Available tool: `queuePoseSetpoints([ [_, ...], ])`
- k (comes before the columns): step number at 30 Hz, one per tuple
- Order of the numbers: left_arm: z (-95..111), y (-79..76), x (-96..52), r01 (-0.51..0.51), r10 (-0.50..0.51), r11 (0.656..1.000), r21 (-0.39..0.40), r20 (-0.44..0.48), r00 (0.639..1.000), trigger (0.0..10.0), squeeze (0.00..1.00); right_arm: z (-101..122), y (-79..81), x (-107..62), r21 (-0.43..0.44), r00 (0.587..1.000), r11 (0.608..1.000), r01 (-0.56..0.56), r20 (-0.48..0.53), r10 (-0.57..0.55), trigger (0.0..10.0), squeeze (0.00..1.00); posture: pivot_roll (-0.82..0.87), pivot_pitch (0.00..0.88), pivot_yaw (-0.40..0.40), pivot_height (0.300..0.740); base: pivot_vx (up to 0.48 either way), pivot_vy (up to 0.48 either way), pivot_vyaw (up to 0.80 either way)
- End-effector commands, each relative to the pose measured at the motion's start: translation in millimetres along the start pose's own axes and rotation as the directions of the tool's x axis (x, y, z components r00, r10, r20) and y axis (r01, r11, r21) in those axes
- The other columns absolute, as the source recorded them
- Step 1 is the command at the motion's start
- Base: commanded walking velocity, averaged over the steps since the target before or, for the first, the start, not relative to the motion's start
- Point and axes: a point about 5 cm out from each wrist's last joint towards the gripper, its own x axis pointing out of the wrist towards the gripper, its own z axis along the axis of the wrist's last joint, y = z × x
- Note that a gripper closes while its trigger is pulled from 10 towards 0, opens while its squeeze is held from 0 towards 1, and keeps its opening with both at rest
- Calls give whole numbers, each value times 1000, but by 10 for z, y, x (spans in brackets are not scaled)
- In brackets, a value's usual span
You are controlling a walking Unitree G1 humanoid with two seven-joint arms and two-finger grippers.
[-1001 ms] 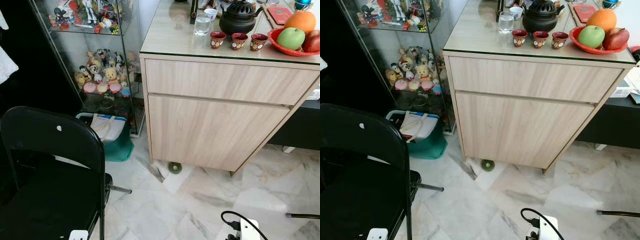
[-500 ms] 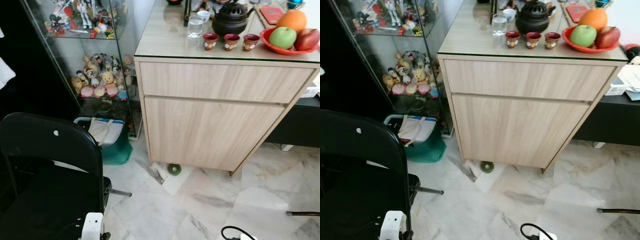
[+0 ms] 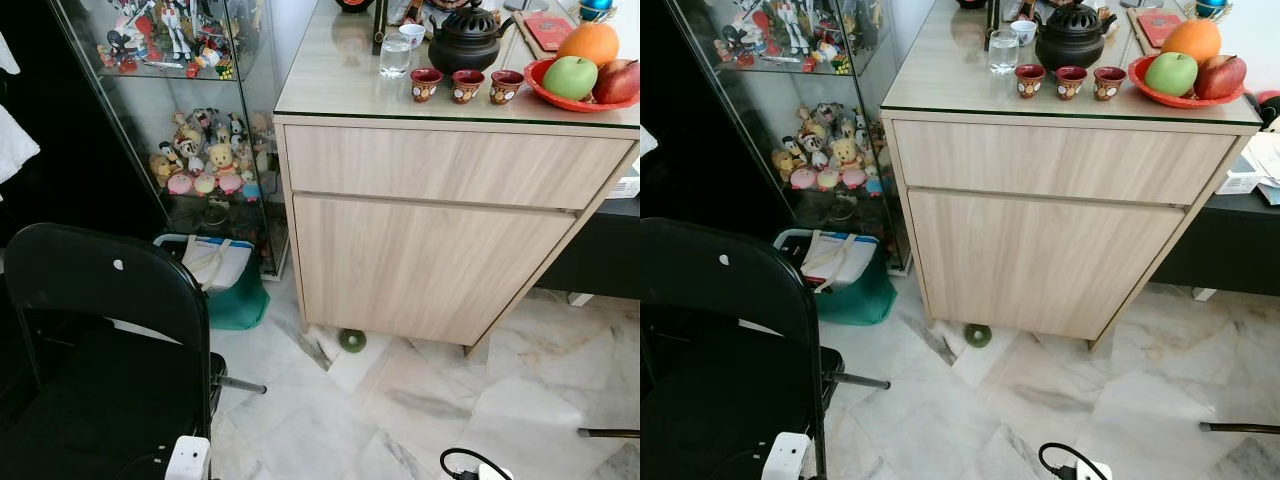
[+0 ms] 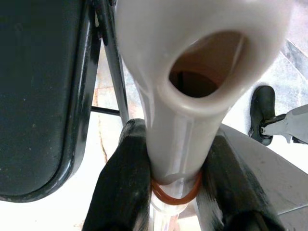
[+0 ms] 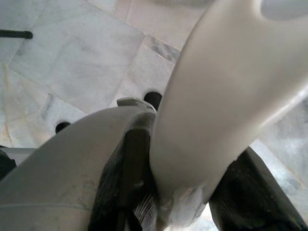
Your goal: Sweep floor
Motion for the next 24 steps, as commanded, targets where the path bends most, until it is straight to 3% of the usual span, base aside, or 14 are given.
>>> queuePoseSetpoints([
  [1, -157, -3, -40, 6, -5, 1000, 29, -45, 999, 10000, 0, -92, -19, -20, -14, 999, 1000, 9, -39, -10, 10000, 0, -21, 112, 32, 740, 0, 0, 0],
  [8, -468, 94, -187, 14, -12, 1000, 24, -66, 998, 10000, 0, -85, -12, -17, -23, 999, 1000, 10, -38, -10, 10000, 0, -19, 117, 33, 740, 0, 0, 0],
  [14, -529, 130, -222, 17, -16, 1000, 23, -75, 997, 10000, 0, -87, -9, -16, -26, 999, 1000, 12, -43, -13, 10000, 0, -18, 124, 35, 740, -122, 0, 0],
  [24, -426, -97, -124, 36, -34, 999, 24, -76, 997, 10000, 0, -100, 4, -16, -15, 999, 1000, 6, -46, -7, 10000, 0, -7, 128, 37, 740, -257, 0, 0],
])
